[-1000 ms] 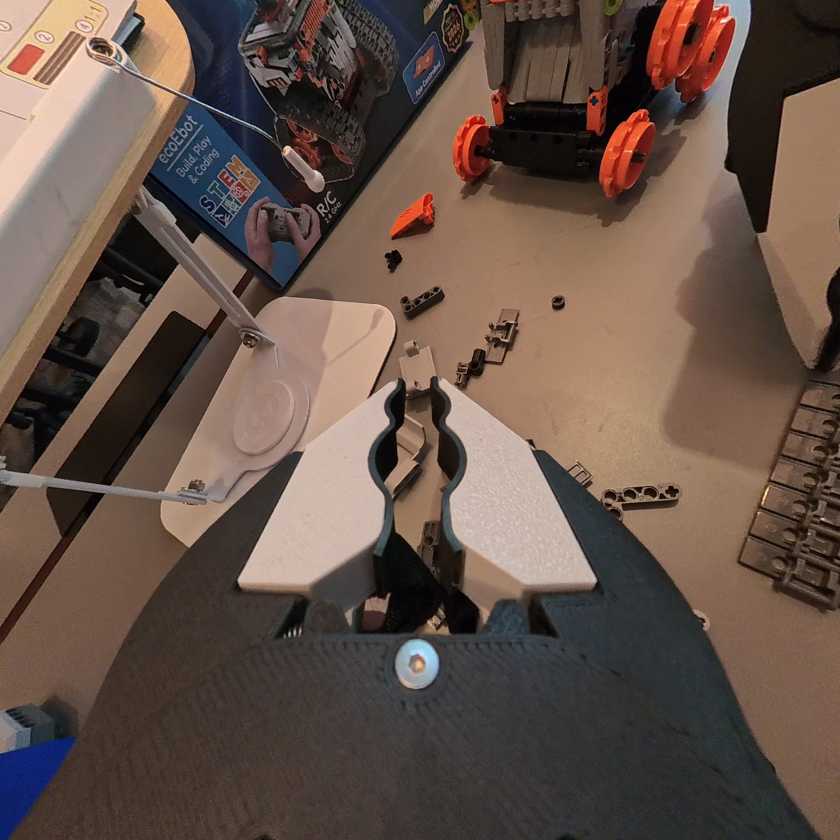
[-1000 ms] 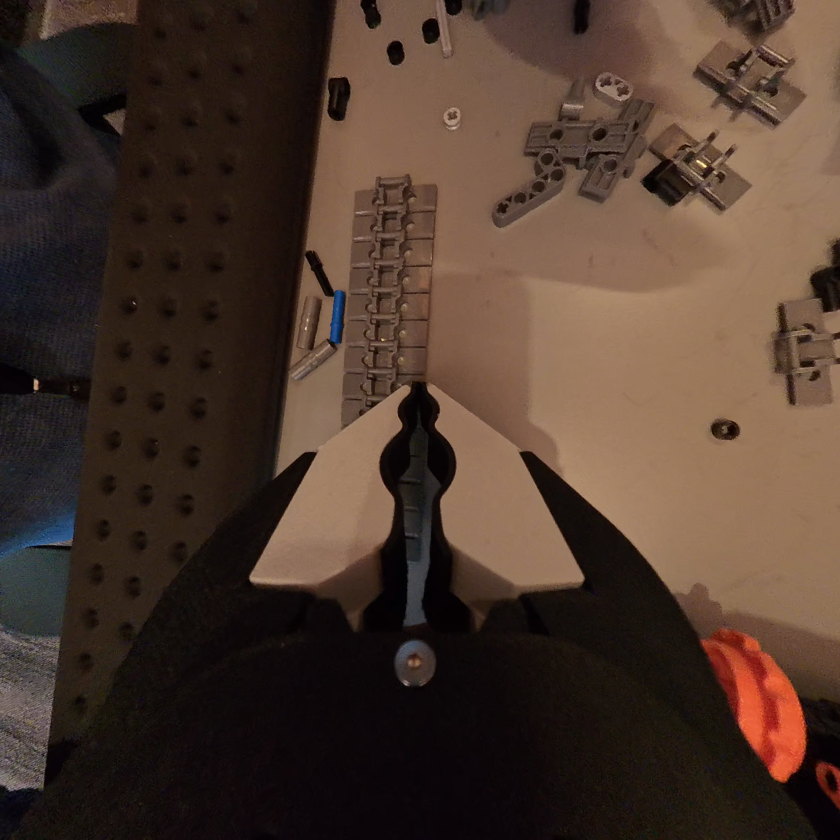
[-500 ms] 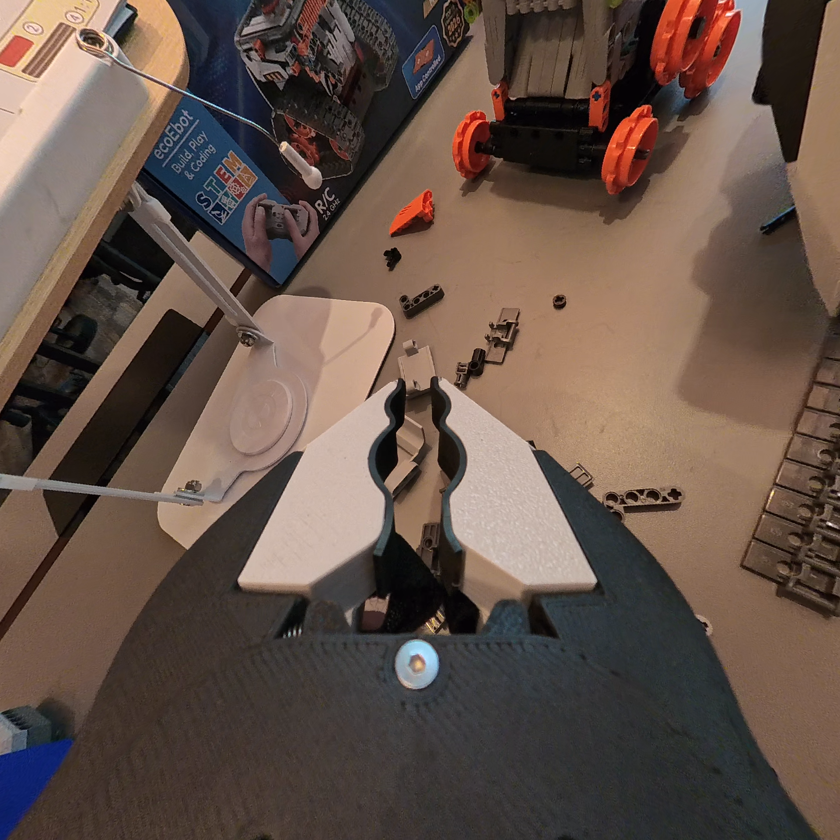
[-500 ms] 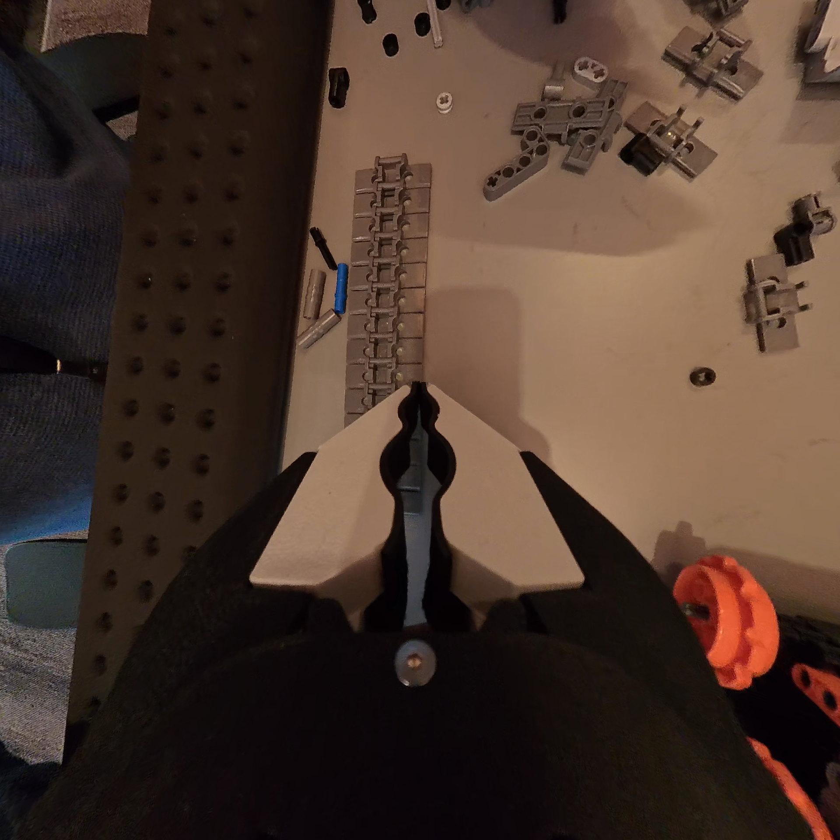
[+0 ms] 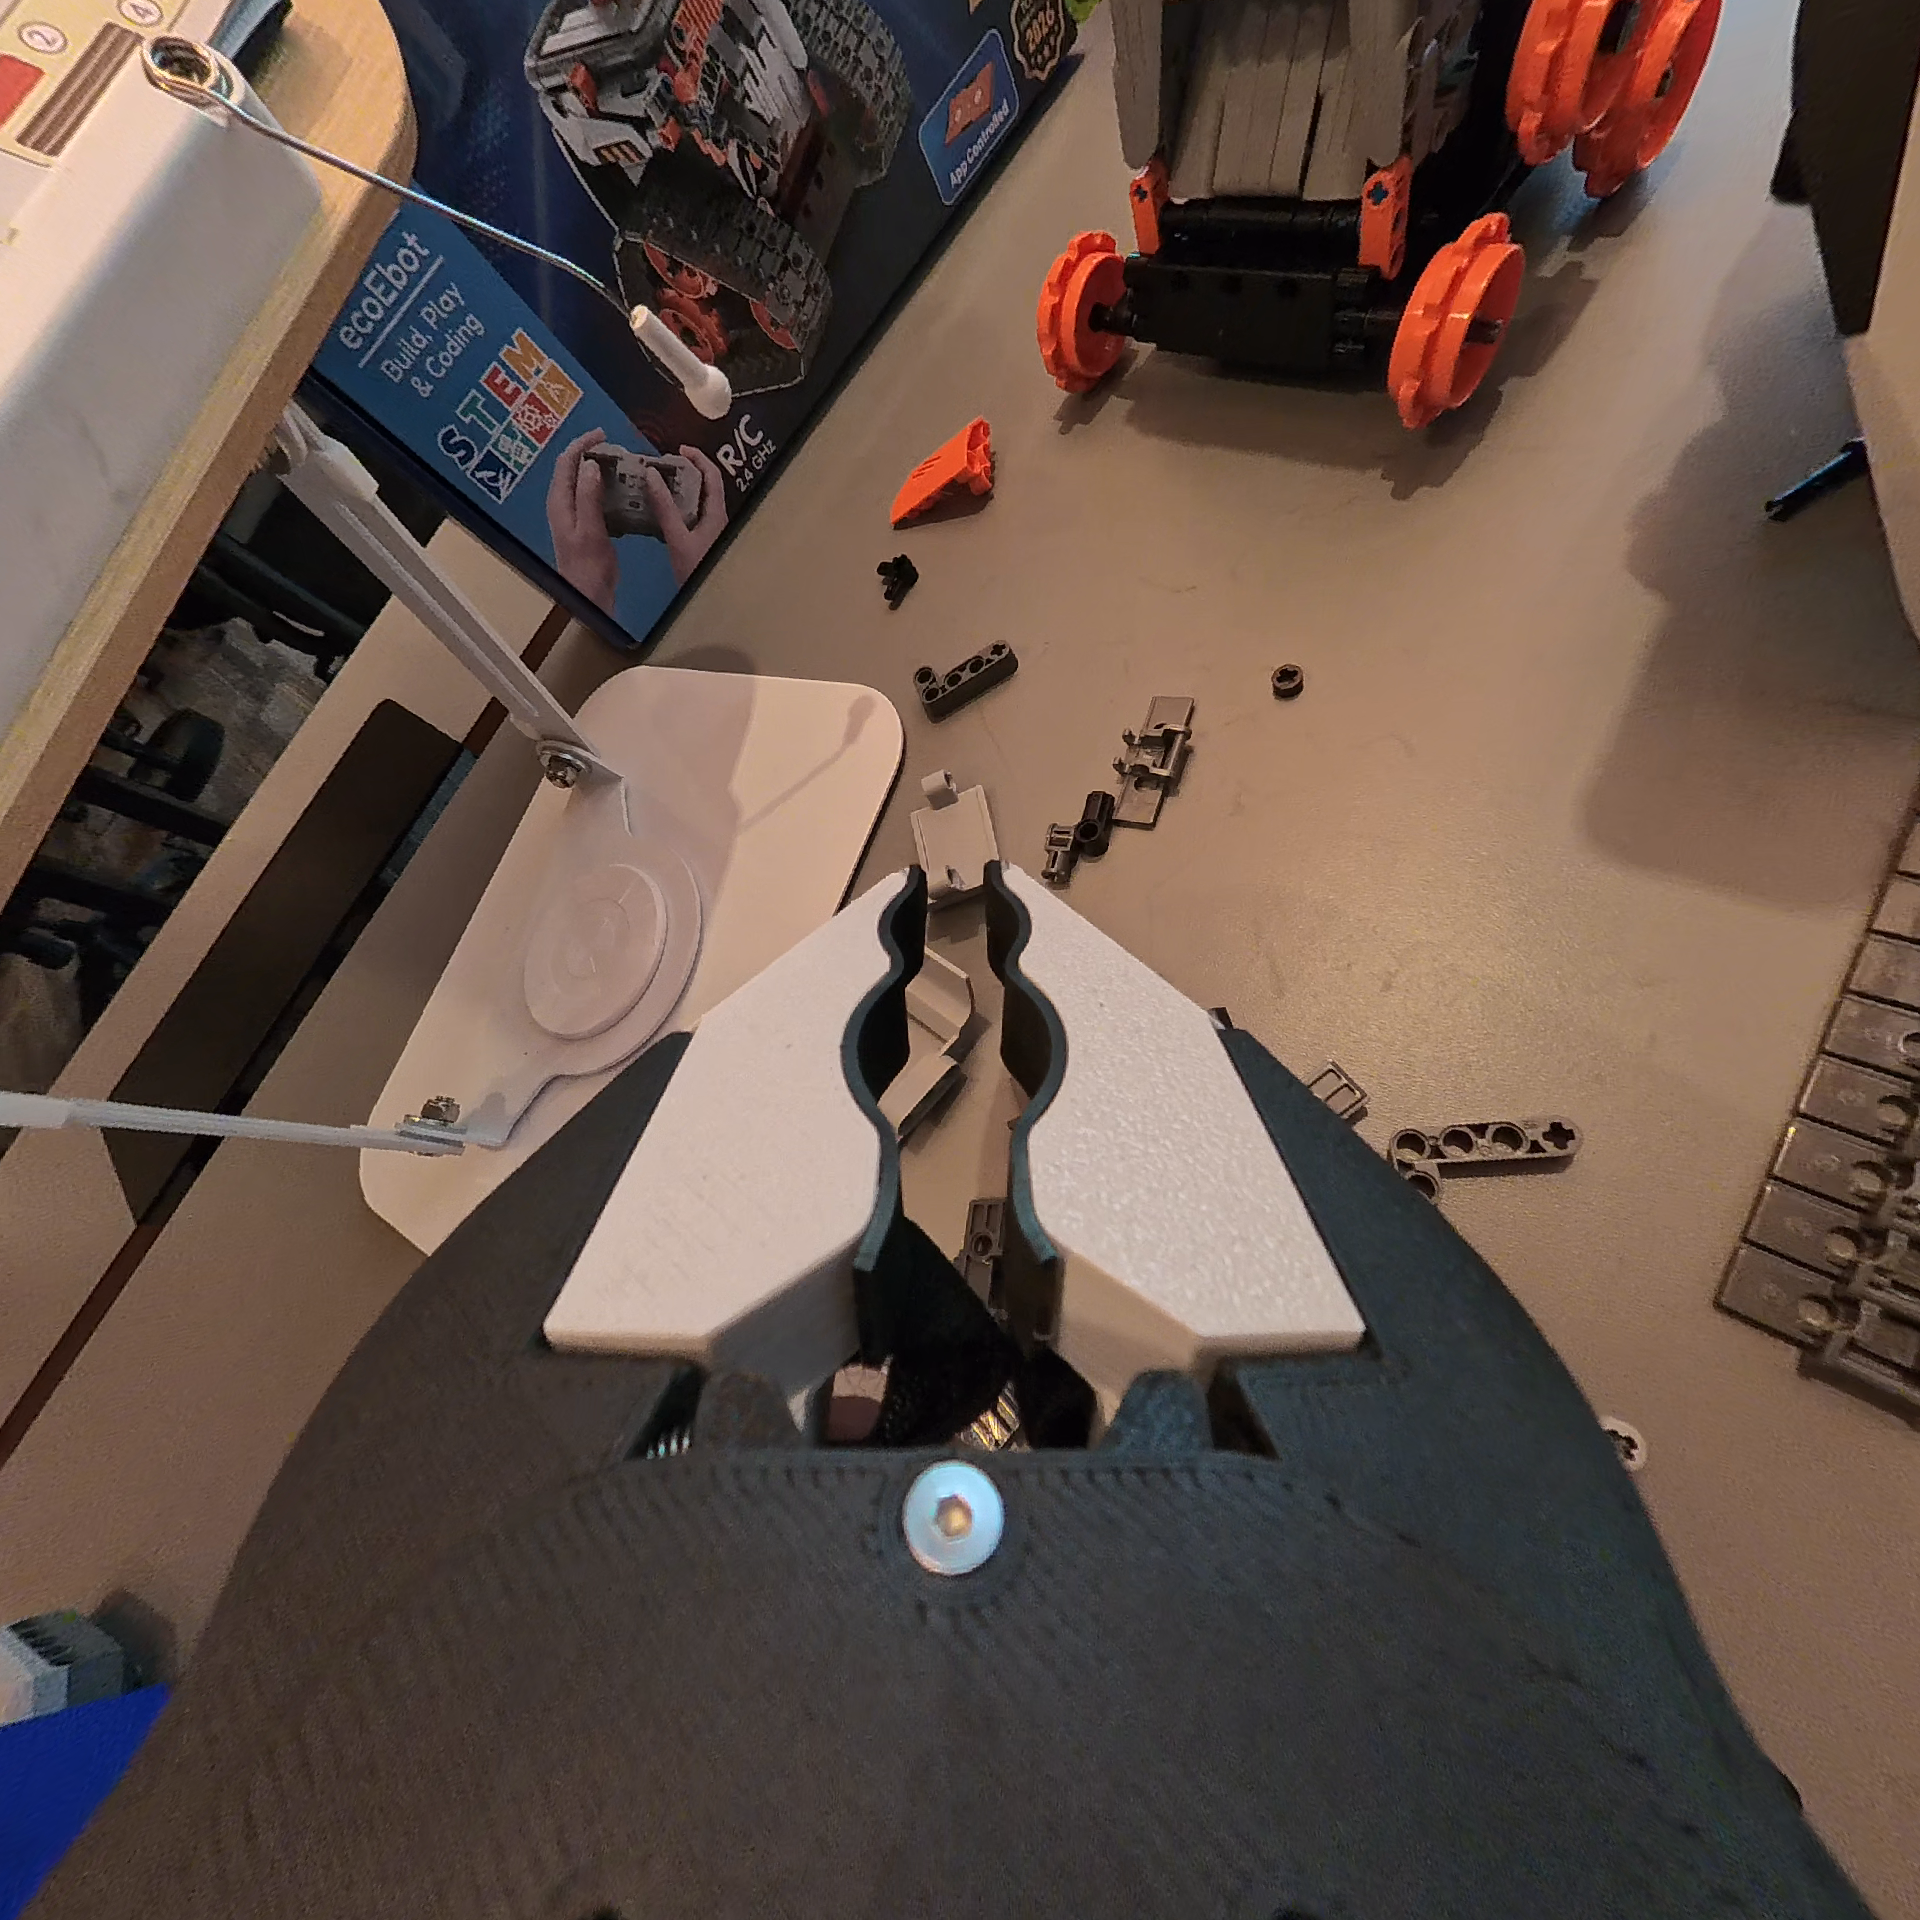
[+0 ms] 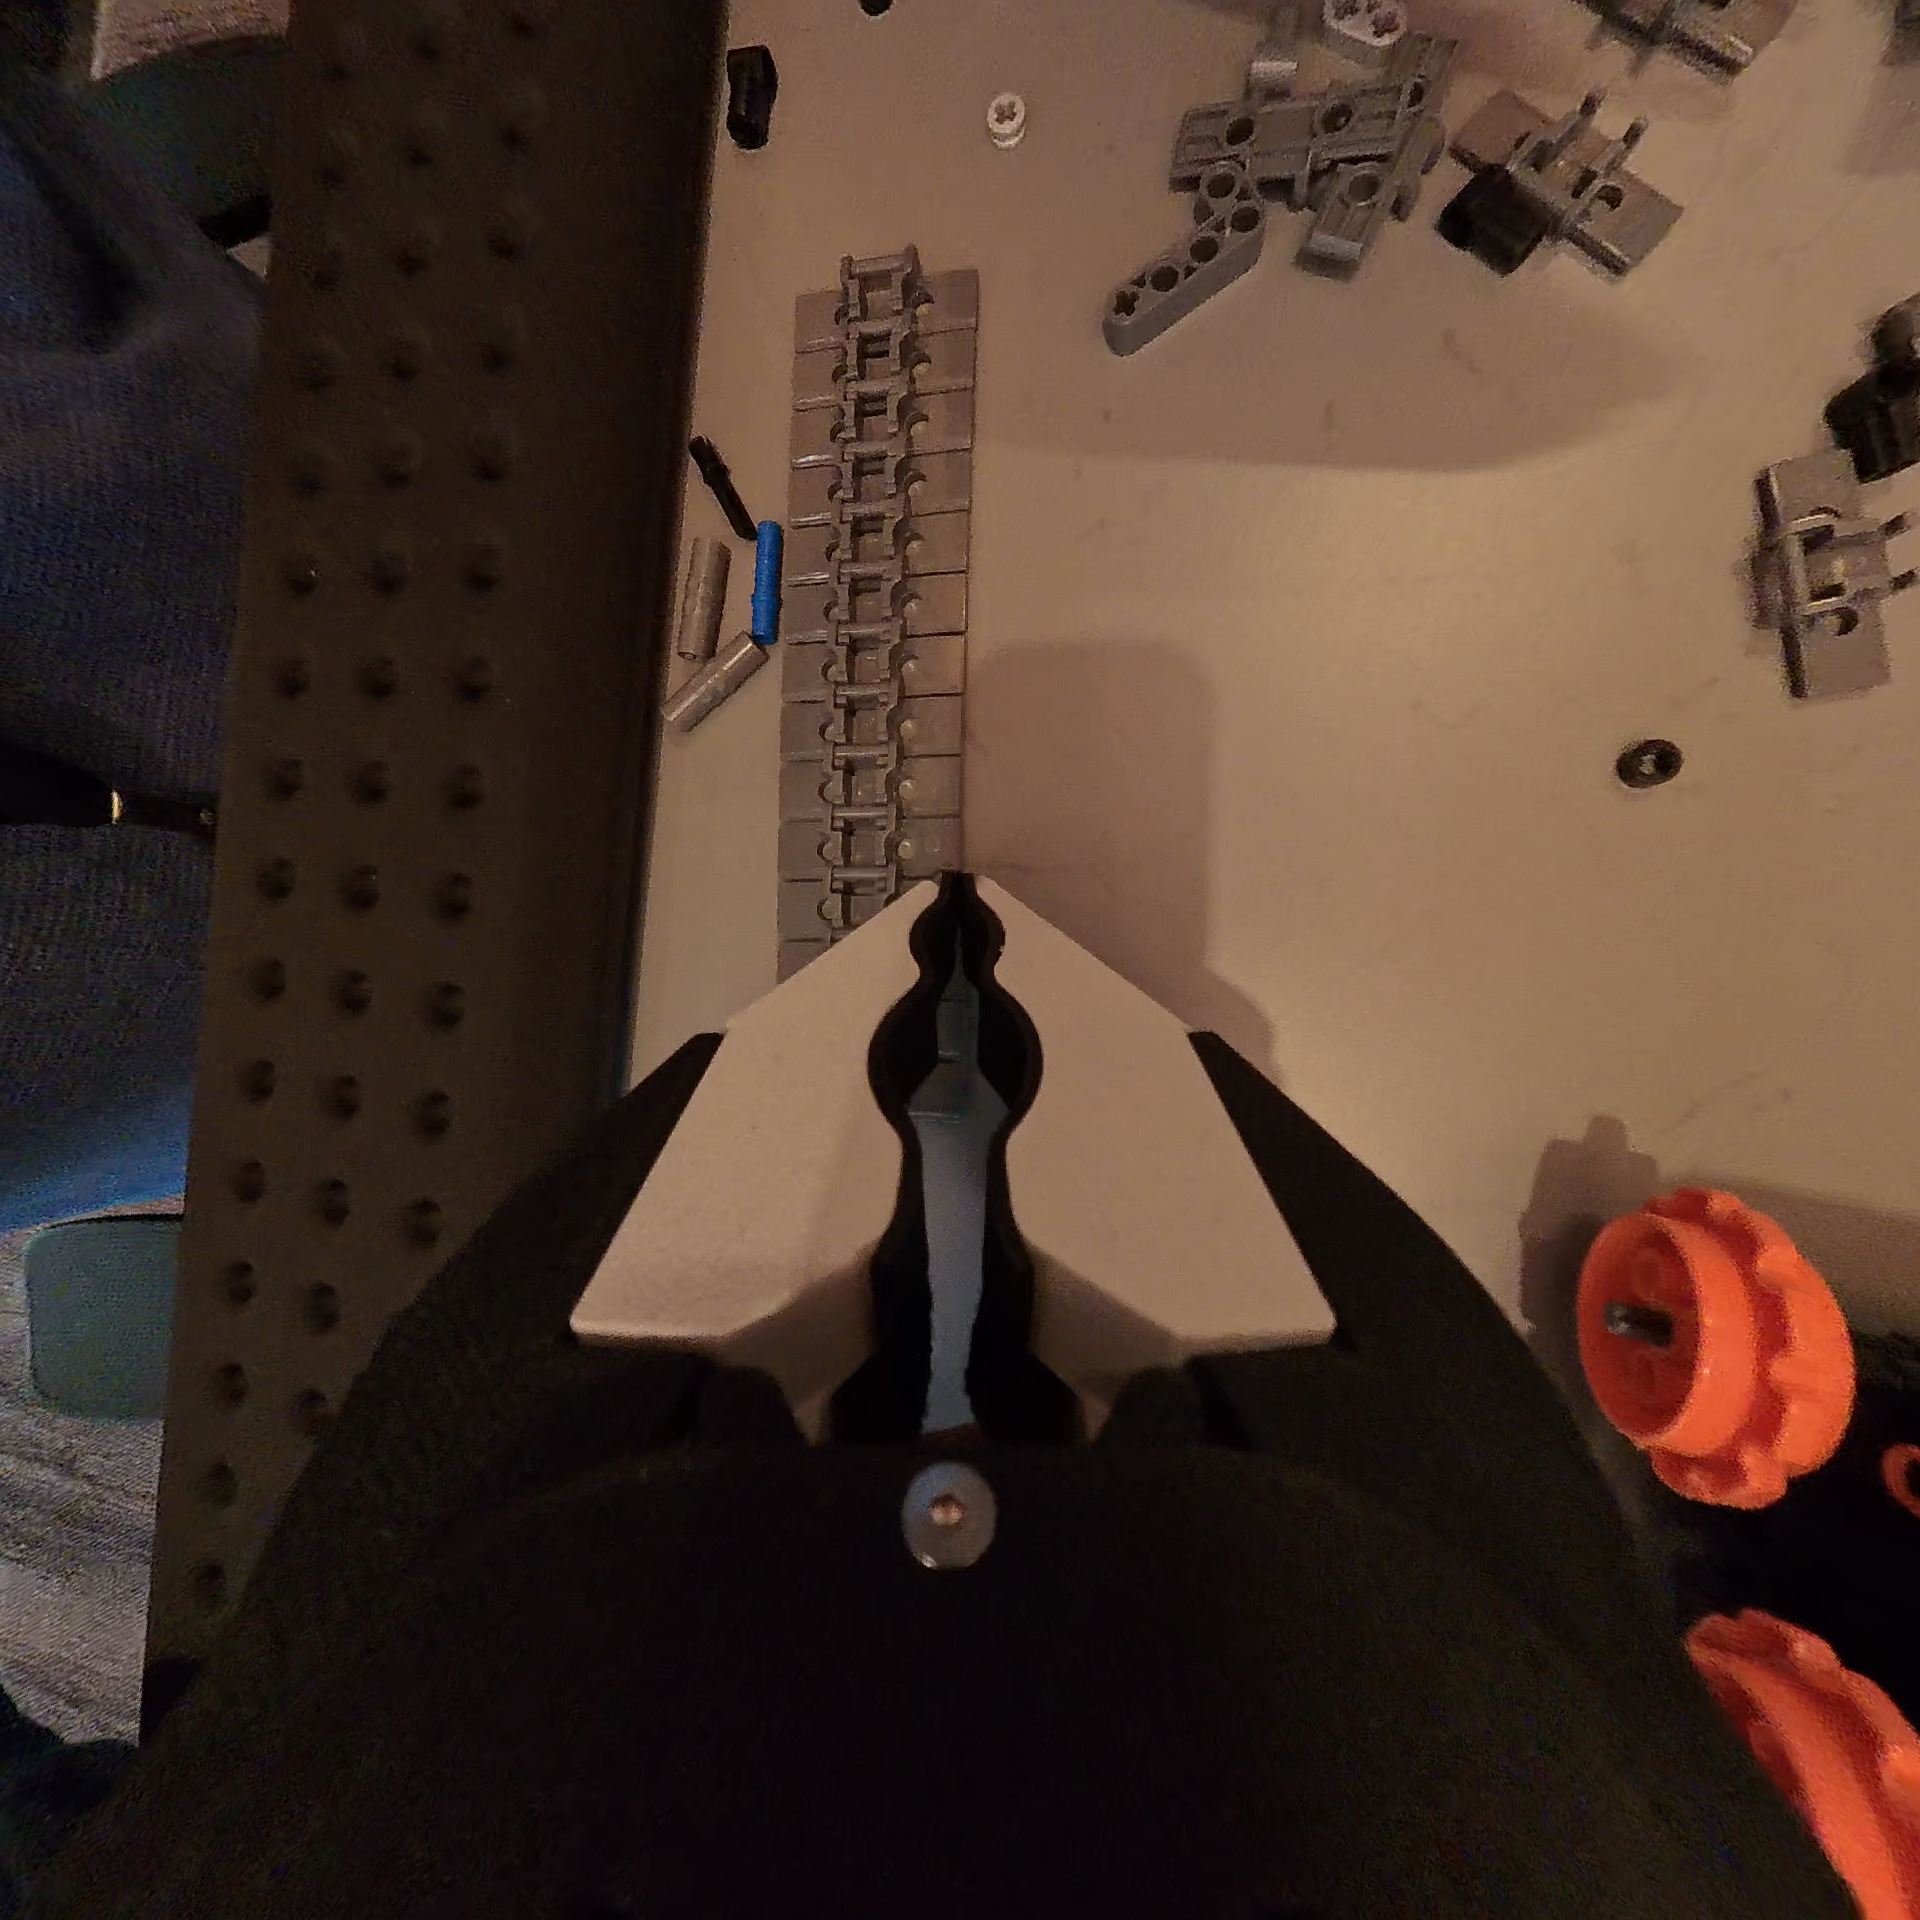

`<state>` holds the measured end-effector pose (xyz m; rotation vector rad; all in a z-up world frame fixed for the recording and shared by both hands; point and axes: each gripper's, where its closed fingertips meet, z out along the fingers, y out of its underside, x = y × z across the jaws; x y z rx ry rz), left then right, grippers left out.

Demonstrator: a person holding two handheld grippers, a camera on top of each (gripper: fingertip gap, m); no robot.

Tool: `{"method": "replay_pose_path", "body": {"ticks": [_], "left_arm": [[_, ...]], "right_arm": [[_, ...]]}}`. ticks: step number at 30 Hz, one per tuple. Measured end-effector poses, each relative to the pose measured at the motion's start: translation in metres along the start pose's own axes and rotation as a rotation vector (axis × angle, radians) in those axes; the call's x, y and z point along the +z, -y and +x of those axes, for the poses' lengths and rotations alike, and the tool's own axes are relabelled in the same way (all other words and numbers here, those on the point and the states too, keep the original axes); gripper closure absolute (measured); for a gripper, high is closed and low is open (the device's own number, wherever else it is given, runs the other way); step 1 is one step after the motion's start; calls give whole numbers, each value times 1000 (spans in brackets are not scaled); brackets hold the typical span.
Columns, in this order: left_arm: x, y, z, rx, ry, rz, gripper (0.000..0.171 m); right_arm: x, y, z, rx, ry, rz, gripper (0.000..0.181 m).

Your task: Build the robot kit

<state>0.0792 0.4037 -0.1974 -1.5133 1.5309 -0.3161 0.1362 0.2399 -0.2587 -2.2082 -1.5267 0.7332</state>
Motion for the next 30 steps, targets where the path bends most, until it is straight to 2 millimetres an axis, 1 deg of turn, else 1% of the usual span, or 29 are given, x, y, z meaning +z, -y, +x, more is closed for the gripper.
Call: {"method": "replay_pose_path", "body": {"ticks": [3,6,11,16,19,21,26,30], "left_arm": [[0,0,0,2,1,-2,161],[1,-1,0,1,1,-3,161],[3,-1,2,6,-4,-10,161],[3,-1,1,4,-3,-10,161],[3,-1,2,5,-4,-12,161],[4,-2,2,8,-5,-14,161],[3,-2,2,6,-3,-15,161],[2,-3,-2,13,12,-22,160]], "right_arm": [[-8,1,0,-5,-11,13,181],[-13,-6,1,4,-15,7,181],[-8,-13,-1,15,3,-10,181],[-18,-13,0,14,-13,11,181],[-14,-20,0,24,-7,-11,181],[-14,-21,0,27,-10,-9,181],[-25,-23,0,27,-22,5,181],[-20,-31,-3,38,-3,-24,181]]}}
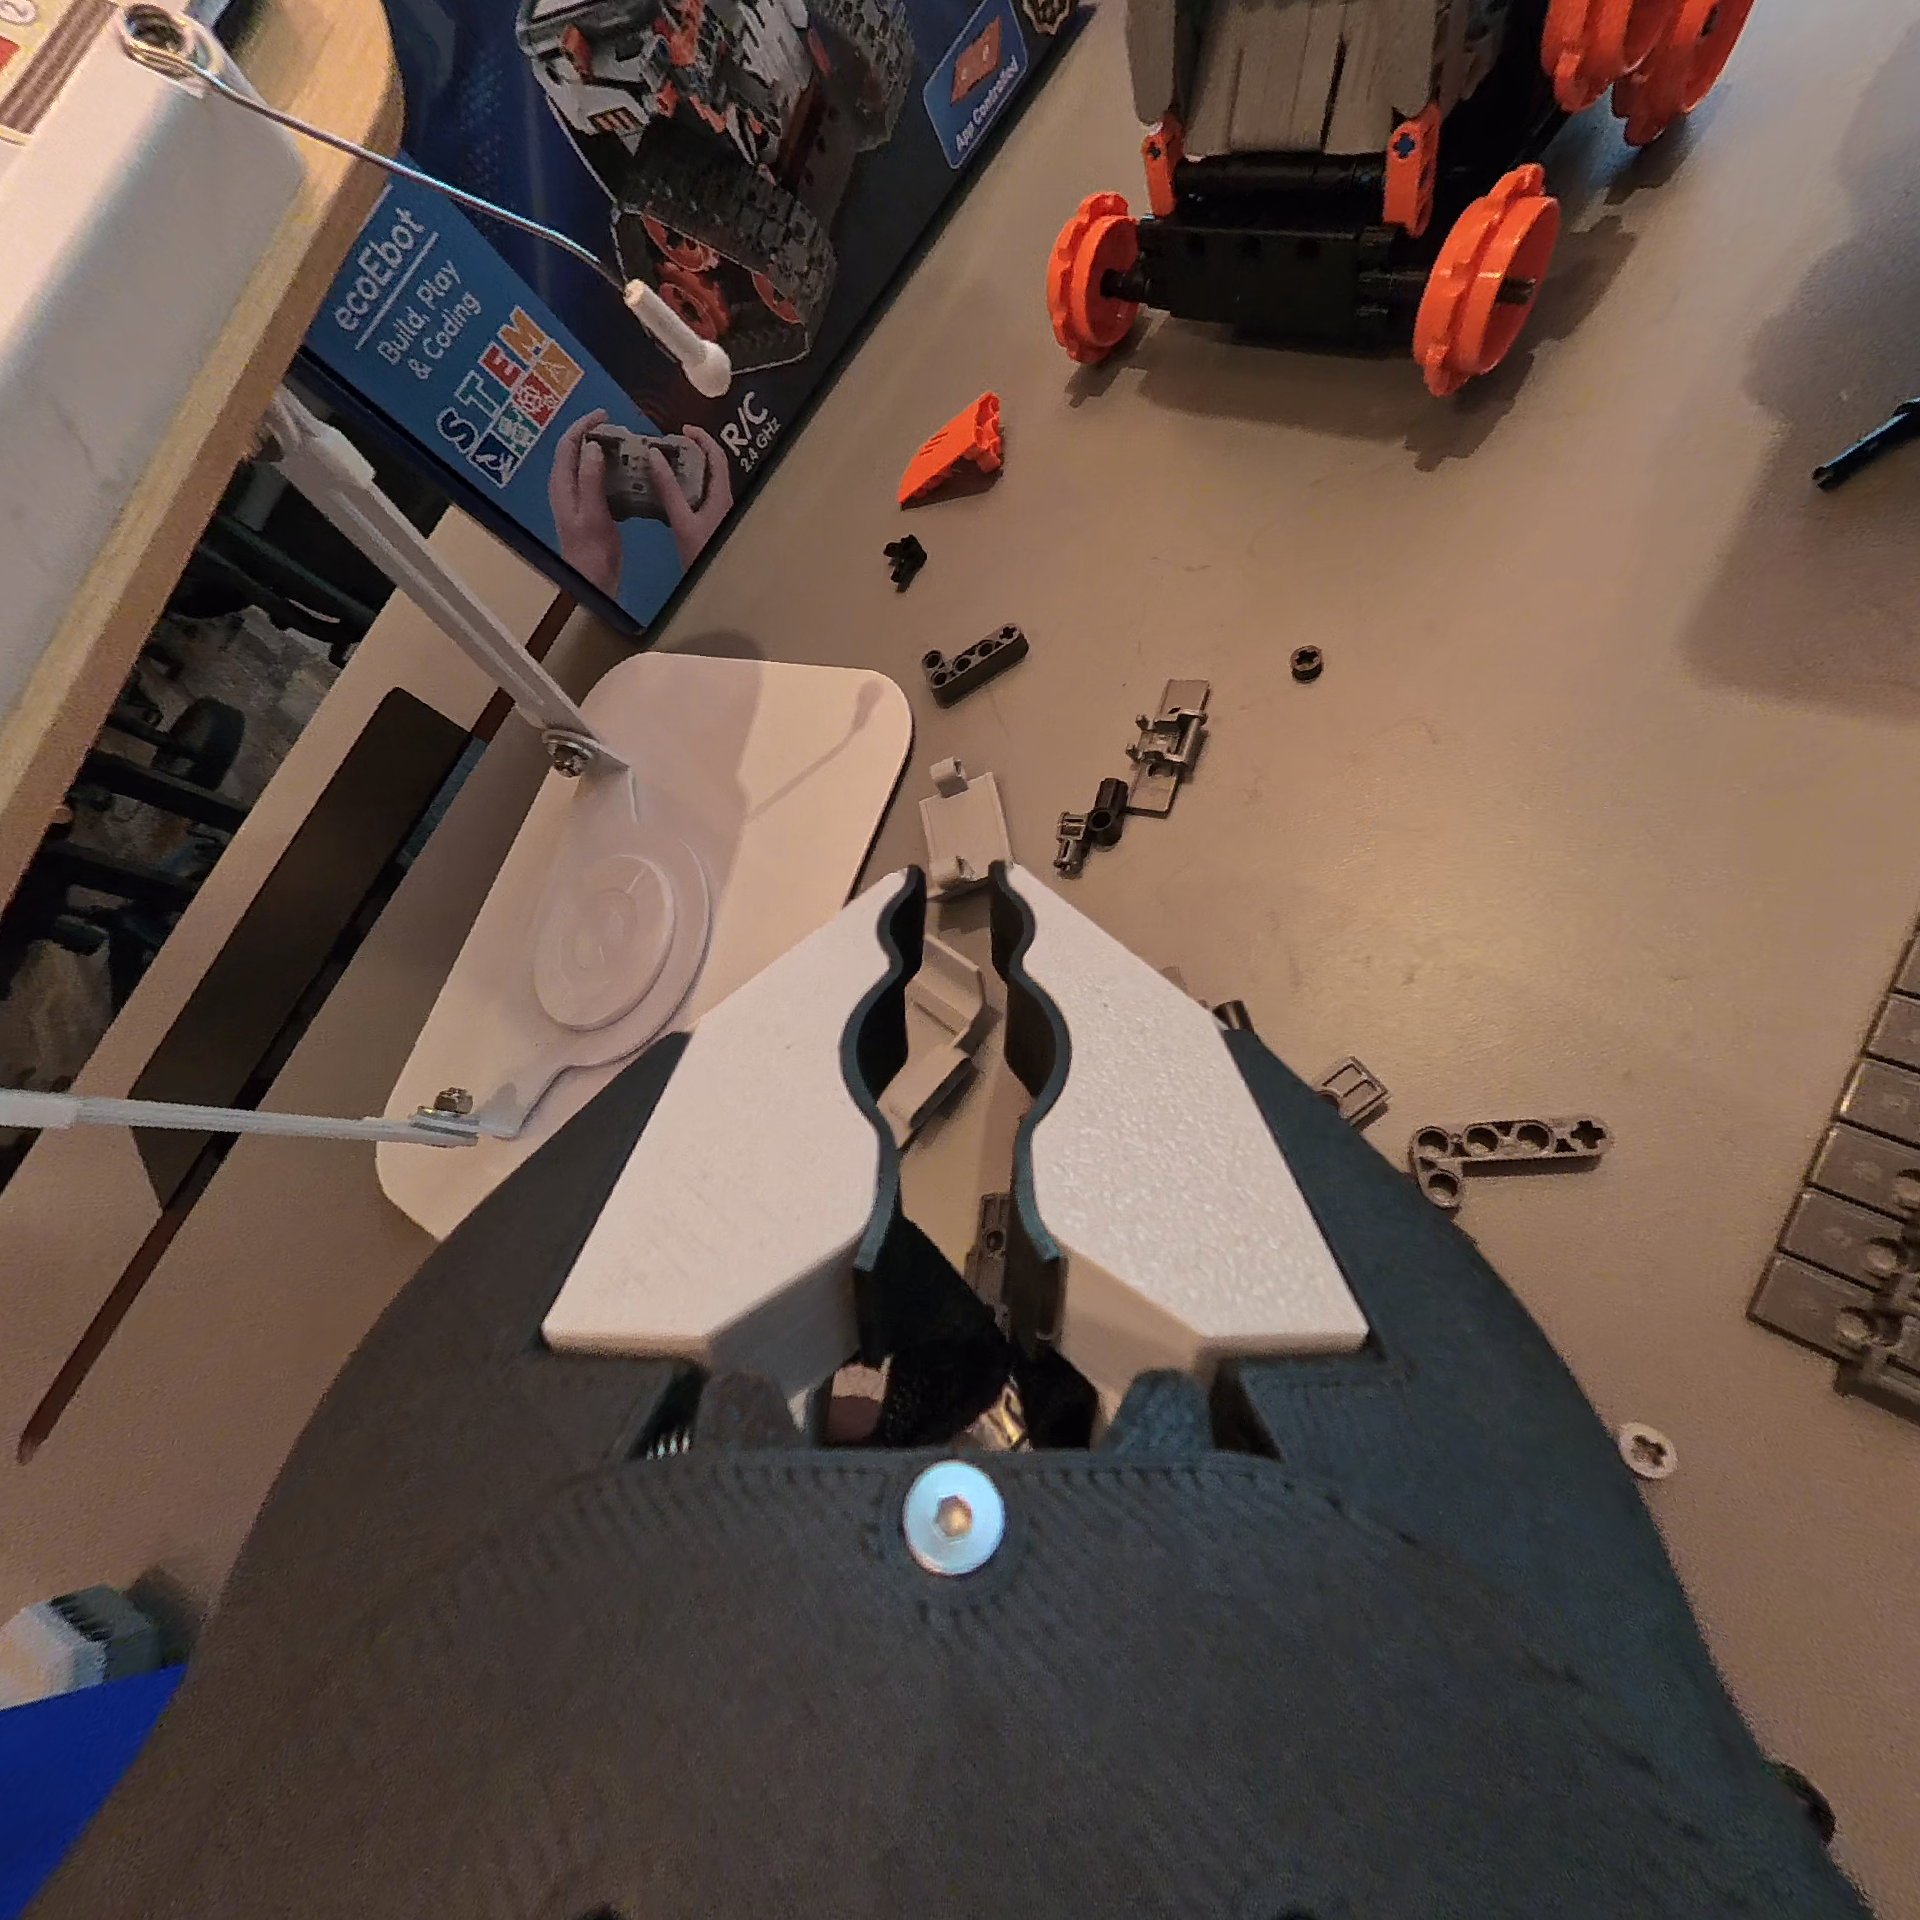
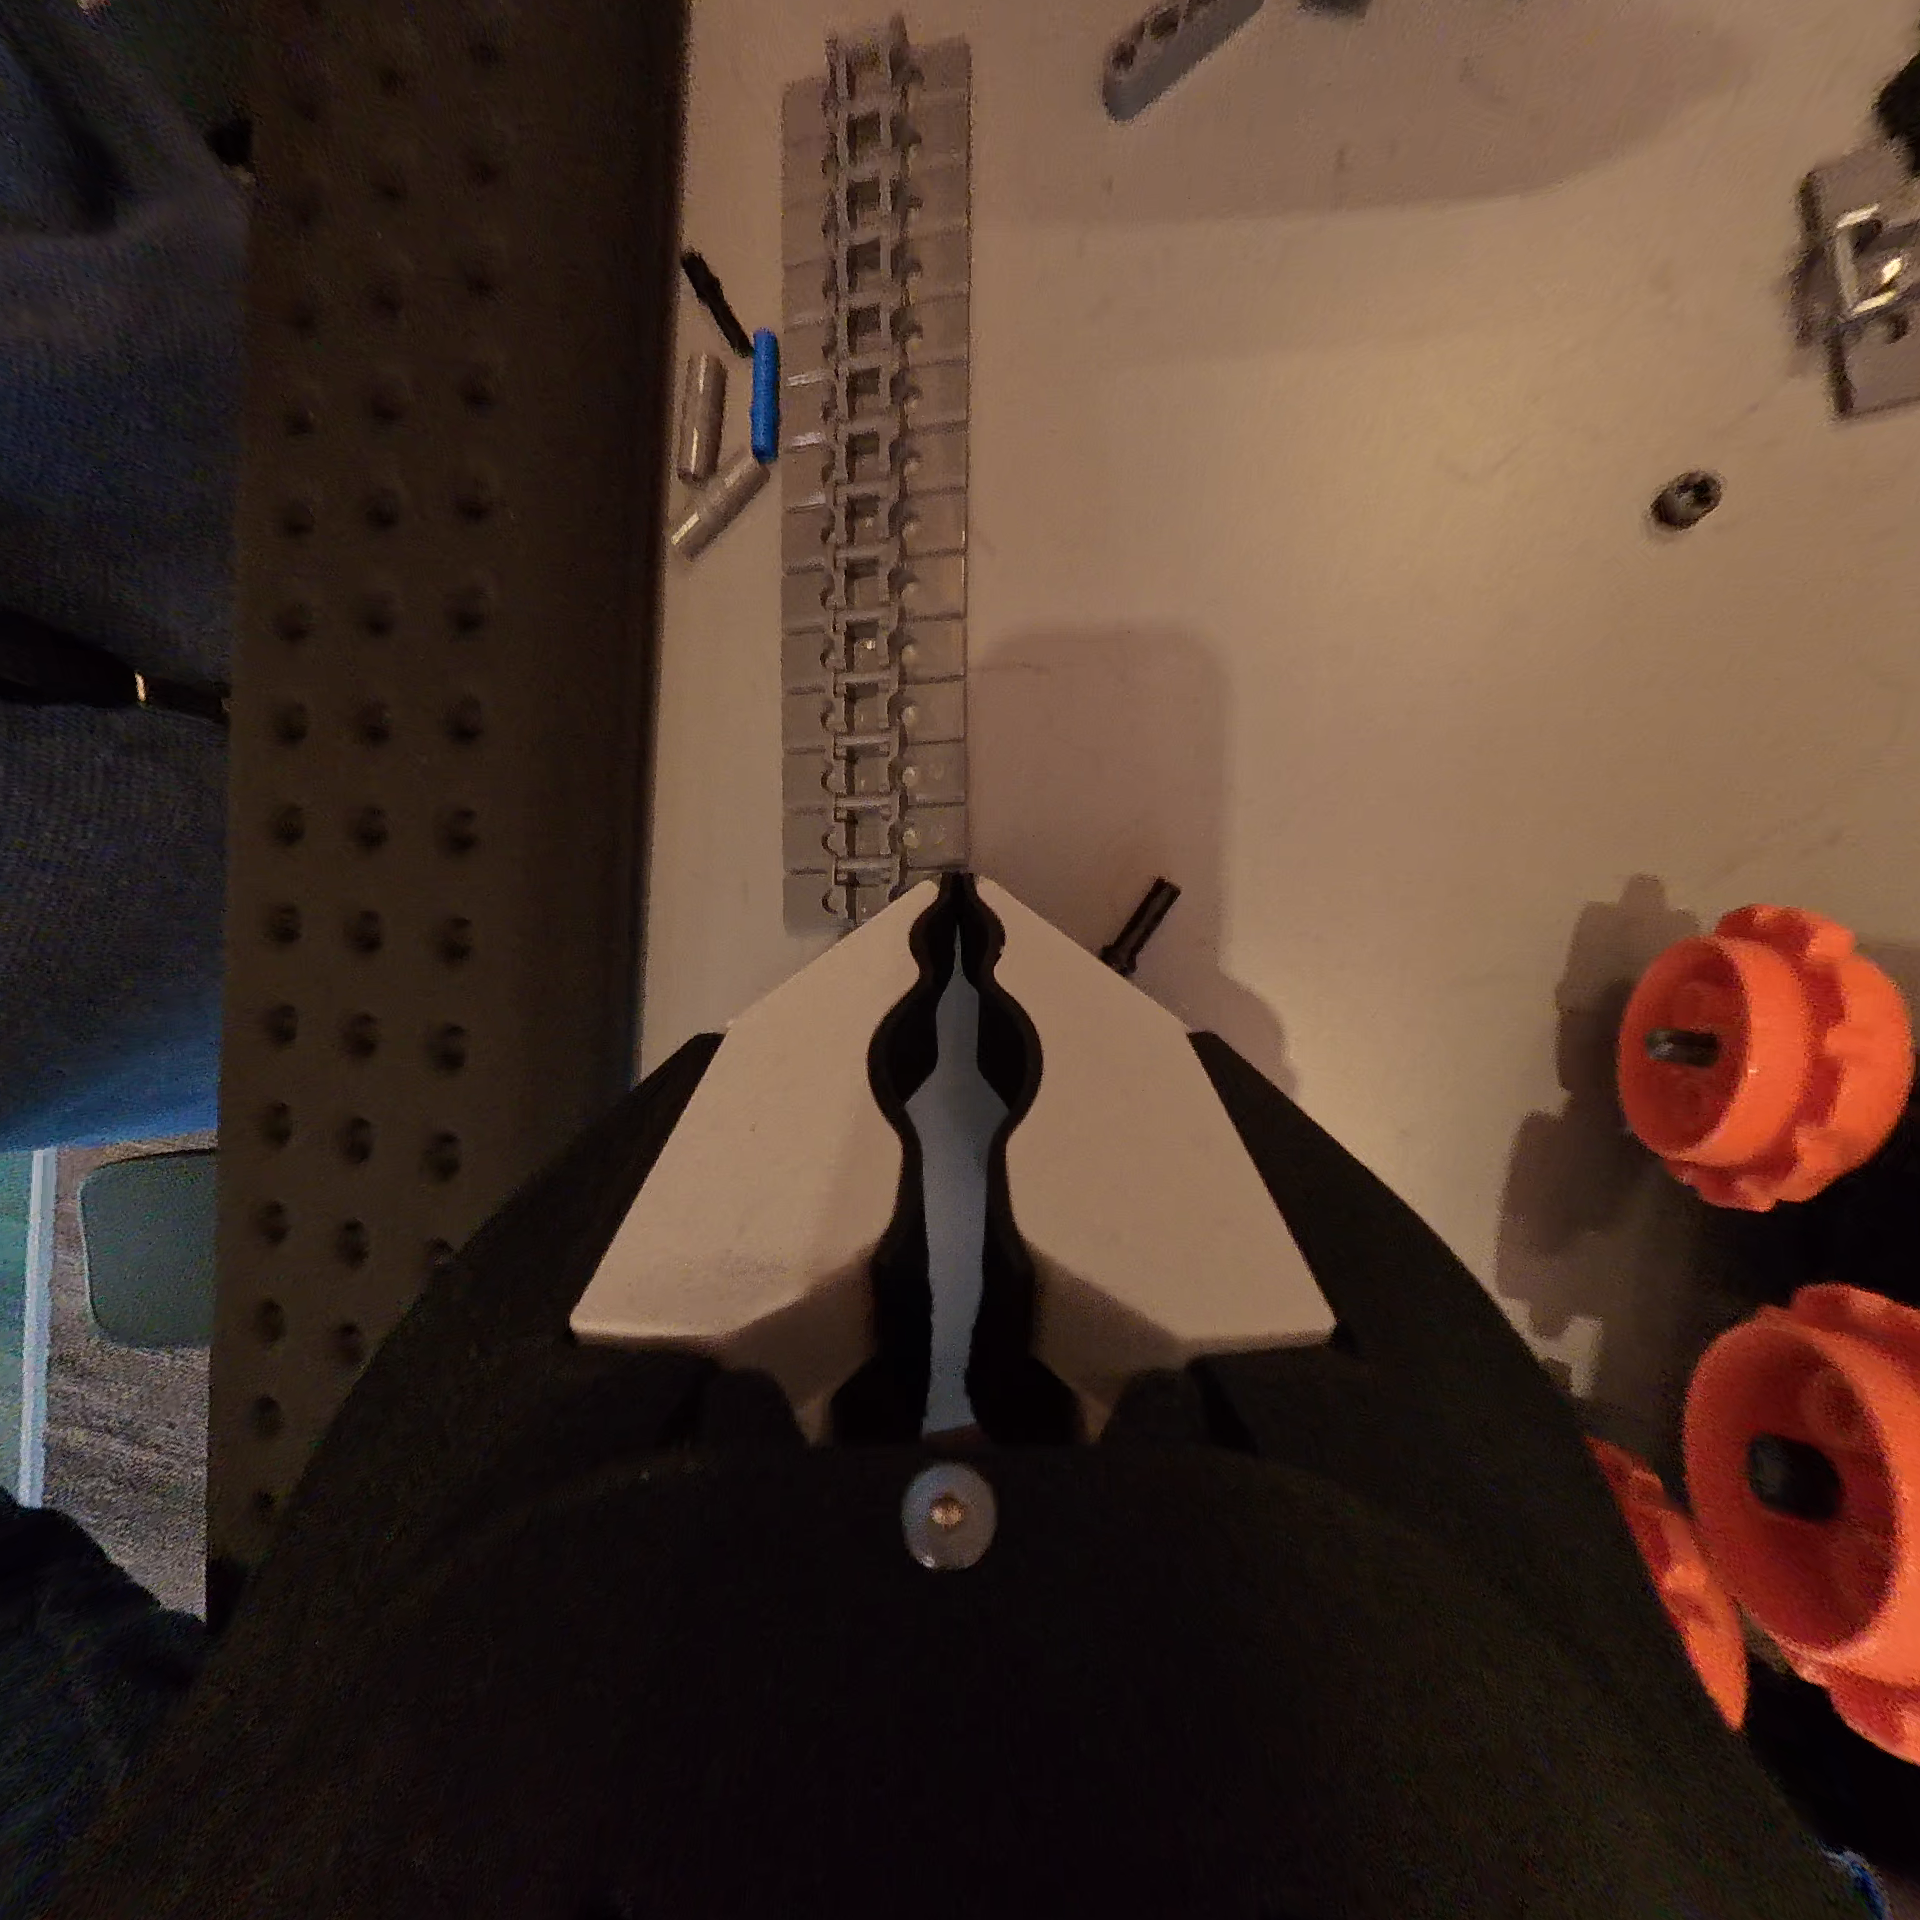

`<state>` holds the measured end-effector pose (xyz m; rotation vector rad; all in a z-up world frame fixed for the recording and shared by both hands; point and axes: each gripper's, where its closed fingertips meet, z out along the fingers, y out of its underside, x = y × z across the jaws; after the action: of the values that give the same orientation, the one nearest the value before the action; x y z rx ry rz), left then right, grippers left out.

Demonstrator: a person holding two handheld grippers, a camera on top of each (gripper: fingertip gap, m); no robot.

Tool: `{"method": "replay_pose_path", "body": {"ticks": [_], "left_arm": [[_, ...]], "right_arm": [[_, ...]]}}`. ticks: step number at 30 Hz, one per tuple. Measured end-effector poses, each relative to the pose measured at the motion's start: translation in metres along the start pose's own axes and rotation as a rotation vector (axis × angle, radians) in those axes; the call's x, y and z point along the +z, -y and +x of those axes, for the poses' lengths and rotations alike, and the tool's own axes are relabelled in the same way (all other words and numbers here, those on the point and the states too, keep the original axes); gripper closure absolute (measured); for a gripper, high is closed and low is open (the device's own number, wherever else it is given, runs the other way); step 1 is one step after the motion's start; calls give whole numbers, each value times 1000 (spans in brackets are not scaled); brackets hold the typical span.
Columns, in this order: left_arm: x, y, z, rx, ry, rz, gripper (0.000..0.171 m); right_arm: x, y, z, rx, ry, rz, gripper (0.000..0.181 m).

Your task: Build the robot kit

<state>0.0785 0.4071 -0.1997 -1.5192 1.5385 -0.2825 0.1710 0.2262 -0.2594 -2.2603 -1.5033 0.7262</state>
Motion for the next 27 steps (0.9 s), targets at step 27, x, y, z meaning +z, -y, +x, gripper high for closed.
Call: {"method": "replay_pose_path", "body": {"ticks": [27], "left_arm": [[-46,-10,-53,-132,135,29,159]], "right_arm": [[52,155,100,51,-362,190,160]]}}
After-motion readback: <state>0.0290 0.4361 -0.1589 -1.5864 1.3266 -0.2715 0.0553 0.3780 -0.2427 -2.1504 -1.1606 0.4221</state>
